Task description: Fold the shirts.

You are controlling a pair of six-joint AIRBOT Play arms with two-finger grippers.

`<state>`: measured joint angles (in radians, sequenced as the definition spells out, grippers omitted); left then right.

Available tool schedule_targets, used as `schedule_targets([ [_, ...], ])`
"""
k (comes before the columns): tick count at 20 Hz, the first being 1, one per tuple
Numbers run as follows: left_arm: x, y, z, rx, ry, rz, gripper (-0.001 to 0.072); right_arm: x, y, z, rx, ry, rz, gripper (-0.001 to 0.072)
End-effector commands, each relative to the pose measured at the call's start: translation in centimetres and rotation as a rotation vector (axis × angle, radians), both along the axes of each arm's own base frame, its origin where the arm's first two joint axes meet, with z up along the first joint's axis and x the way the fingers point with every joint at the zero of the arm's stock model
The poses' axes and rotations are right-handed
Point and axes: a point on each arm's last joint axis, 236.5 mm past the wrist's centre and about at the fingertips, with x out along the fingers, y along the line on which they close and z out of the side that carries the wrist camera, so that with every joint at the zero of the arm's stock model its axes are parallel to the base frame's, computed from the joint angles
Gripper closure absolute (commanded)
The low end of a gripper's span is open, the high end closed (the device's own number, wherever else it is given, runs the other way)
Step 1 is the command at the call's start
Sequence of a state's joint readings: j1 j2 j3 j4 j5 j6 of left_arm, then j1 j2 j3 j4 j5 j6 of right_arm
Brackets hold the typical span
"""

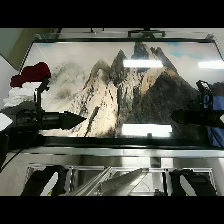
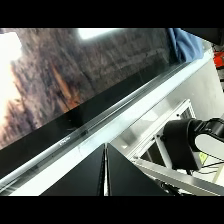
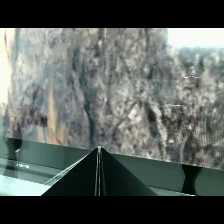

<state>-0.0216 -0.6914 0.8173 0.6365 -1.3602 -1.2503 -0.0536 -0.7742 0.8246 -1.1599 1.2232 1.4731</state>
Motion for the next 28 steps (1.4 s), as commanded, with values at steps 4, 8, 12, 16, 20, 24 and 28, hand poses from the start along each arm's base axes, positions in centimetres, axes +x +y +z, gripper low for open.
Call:
schedule_targets([
  [4, 0.0, 0.0, 0.0, 0.001, 0.000, -0.001, 0.0694, 0.0, 0.0, 0.0, 0.001, 0.000, 0.001, 0.0692],
  [8, 1.8, 1.8, 0.2, 0.006, -0.019, 0.088, 0.0702, 0.0, 0.0, 0.0, 0.001, 0.000, 0.001, 0.0692],
  [12, 5.2, 9.7, 1.2, 0.234, -0.148, 0.261, -0.0011, 0.0, 0.0, 0.0, 0.001, 0.000, 0.001, 0.0692],
  [16, 11.3, 20.0, 3.3, 0.484, -0.227, 0.512, -0.0013, 0.0, 0.1, 0.0, 0.004, 0.000, -0.001, 0.0692],
  [20, 17.8, 30.1, 0.6, 0.645, -0.098, 0.617, -0.0013, 0.6, 0.1, 0.3, 0.011, -0.025, -0.011, 0.0692],
  [24, 25.6, 36.1, -7.0, 0.693, 0.016, 0.618, -0.0013, 0.6, 0.1, 0.3, 0.011, -0.025, -0.011, 0.0692],
  [28, 34.9, 40.1, -12.9, 0.709, -0.068, 0.694, -0.0009, 0.6, 0.1, 0.4, 0.011, -0.028, -0.013, 0.0692],
])
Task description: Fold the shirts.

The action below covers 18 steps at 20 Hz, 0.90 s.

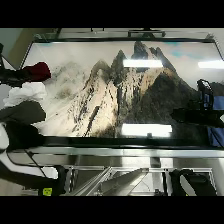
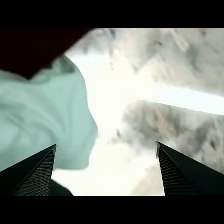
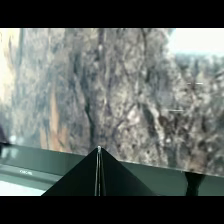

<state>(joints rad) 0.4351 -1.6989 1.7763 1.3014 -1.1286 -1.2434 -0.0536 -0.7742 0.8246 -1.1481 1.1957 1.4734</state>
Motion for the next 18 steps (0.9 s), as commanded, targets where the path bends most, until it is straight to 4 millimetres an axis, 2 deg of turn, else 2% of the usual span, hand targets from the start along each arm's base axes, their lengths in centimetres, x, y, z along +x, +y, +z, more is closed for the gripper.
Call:
schedule_targets([
  [1, 8.0, 4.1, -5.7, 0.065, -0.096, 0.055, -0.0008, 0.1, 0.0, 0.0, 0.000, -0.003, -0.002, 0.0692],
  [2, 9.9, 4.4, -7.1, 0.082, -0.133, 0.058, -0.0007, 0.1, 0.0, 0.0, 0.001, -0.003, -0.002, 0.0692],
  [4, 12.2, 4.6, -10.3, 0.107, -0.171, 0.064, -0.0003, 0.1, 0.0, 0.0, 0.001, -0.004, -0.002, 0.0692],
  [7, 12.9, 4.6, -14.9, 0.158, -0.145, 0.045, 0.0016, 0.1, 0.2, 0.2, 0.012, -0.007, -0.003, 0.0692],
  [8, 12.9, 4.7, -15.6, 0.161, -0.139, 0.045, 0.0164, 0.1, 0.2, 0.2, 0.011, -0.007, -0.003, 0.0692],
  [9, 13.0, 4.4, -16.1, 0.159, -0.132, 0.039, 0.0348, 0.1, 0.2, 0.2, 0.011, -0.007, -0.003, 0.0692],
  [10, 12.9, 4.5, -16.4, 0.167, -0.126, 0.036, 0.0478, 0.1, 0.2, 0.2, 0.011, -0.007, -0.003, 0.0692],
  [12, 12.6, 4.4, -15.9, 0.165, -0.117, 0.032, 0.0688, 0.1, 0.2, 0.2, 0.011, -0.007, -0.003, 0.0692],
  [13, 12.5, 4.0, -15.0, 0.160, -0.111, 0.025, 0.0684, 0.1, 0.2, 0.2, 0.011, -0.007, -0.003, 0.0692],
  [15, 12.4, 2.8, -12.0, 0.157, -0.120, 0.005, 0.0684, 0.1, 0.2, 0.2, 0.011, -0.007, -0.003, 0.0692],
  [18, 12.2, -0.6, -5.3, 0.163, -0.165, -0.047, 0.0684, 0.1, 0.2, 0.2, 0.011, -0.007, -0.003, 0.0692],
])
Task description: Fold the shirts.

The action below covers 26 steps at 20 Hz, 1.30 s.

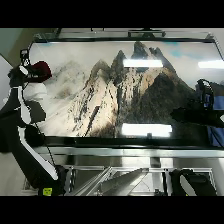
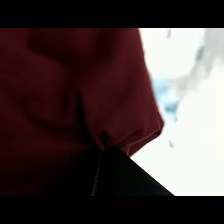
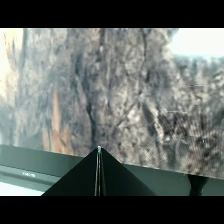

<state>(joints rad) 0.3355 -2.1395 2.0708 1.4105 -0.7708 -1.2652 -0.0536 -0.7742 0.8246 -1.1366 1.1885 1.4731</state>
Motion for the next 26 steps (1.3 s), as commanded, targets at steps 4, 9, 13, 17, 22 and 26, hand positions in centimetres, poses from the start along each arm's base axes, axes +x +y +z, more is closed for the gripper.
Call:
schedule_targets([
  [4, -2.3, -9.2, 12.2, 0.009, -0.028, -0.152, 0.0684, 0.0, 0.0, 0.0, 0.000, 0.000, -0.001, 0.0692],
  [9, -9.6, -22.0, 12.1, -0.203, 0.170, -0.361, 0.0684, 0.0, 0.0, 0.0, 0.000, 0.000, -0.001, 0.0692],
  [13, -18.0, -32.3, 9.1, -0.383, 0.434, -0.560, 0.0685, 0.0, 0.0, 0.0, 0.000, 0.000, -0.001, 0.0692],
  [17, -28.5, -40.8, 7.0, -0.482, 0.725, -0.758, 0.0686, -0.2, 0.2, 0.0, 0.010, 0.006, 0.002, 0.0692],
  [22, -38.4, -50.1, 9.4, -0.572, 0.802, -1.042, 0.0685, -1.2, 0.9, -0.2, 0.036, 0.050, 0.026, 0.0690],
  [26, -38.6, -51.3, 11.2, -0.512, 0.713, -1.091, 0.0239, -1.2, 1.3, -0.2, 0.047, 0.051, 0.037, 0.0158],
])
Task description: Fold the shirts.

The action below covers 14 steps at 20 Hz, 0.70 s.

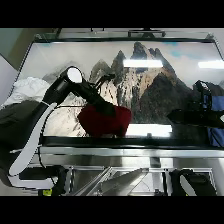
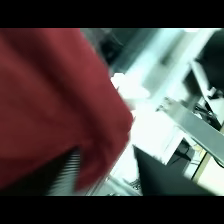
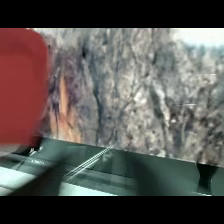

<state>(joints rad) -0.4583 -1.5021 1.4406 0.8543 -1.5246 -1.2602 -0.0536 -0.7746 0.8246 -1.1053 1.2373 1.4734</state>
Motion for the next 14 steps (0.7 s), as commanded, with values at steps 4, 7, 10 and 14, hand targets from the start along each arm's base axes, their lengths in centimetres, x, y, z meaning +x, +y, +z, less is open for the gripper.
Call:
schedule_targets([
  [4, 2.2, 5.4, 2.8, 0.148, -0.104, 0.089, -0.0008, -1.5, 3.3, -0.4, 0.115, 0.056, 0.109, 0.0111],
  [7, 2.8, 11.8, 1.3, 0.244, -0.095, 0.244, -0.0007, -2.8, 4.8, -3.5, 0.120, 0.095, 0.144, 0.0111],
  [10, 0.8, 16.8, -3.6, 0.274, 0.006, 0.428, -0.0007, -3.5, 5.5, -7.3, 0.115, 0.136, 0.155, 0.0111],
  [14, -3.5, 19.6, -10.7, 0.275, 0.135, 0.564, -0.0006, -4.7, 9.3, -9.7, 0.225, 0.222, 0.278, 0.0111],
])
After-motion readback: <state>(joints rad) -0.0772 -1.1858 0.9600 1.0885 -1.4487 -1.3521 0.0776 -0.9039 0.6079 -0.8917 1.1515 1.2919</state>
